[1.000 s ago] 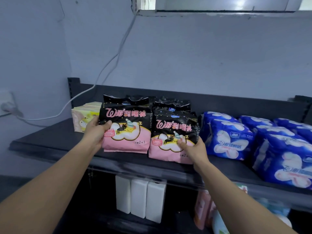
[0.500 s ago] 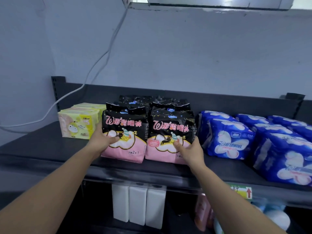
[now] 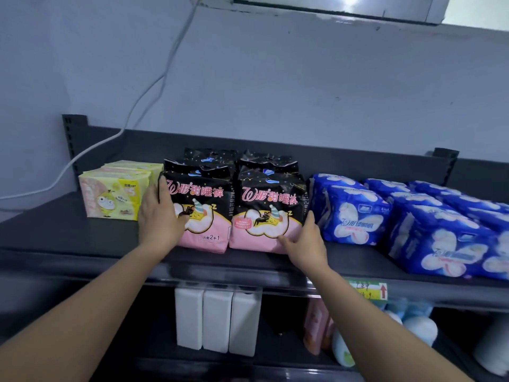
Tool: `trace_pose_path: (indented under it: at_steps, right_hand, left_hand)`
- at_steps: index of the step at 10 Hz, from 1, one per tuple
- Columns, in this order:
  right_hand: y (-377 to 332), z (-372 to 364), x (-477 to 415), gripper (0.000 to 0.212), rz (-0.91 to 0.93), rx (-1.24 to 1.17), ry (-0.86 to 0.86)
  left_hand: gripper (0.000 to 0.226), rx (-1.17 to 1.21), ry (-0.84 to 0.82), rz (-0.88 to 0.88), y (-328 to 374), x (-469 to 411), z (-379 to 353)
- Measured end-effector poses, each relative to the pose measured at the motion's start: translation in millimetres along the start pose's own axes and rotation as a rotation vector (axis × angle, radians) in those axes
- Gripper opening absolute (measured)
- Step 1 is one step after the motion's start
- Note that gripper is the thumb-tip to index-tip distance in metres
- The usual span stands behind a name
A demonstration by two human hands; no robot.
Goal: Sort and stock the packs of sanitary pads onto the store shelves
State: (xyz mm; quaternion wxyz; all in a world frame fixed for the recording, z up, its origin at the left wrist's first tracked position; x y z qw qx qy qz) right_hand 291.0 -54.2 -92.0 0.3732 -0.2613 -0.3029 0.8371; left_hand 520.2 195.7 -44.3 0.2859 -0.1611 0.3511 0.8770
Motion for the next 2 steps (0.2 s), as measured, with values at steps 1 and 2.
trace_pose_path:
  at_steps: [1, 2]
  right_hand:
    - [3, 7, 9, 0.094, 0.027, 0.057, -0.018]
    - [-1, 19, 21, 0.086, 0.070, 0.142, -0.038]
  left_hand:
    - [0.091, -0.137, -0.043, -0.045, 14, 8, 1]
    - [0.085, -0.194, -0.034, -0.081, 32, 20, 9]
Point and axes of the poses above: each hand's wrist, its own x-axis away from the middle knuckle, its own z-axis out of the back of the hand, y = z × x, the point moved 10 cm from there along -x, towards the middle knuckle, and after that the axes turned 7 degrees about -y, right-handed, at the moved point
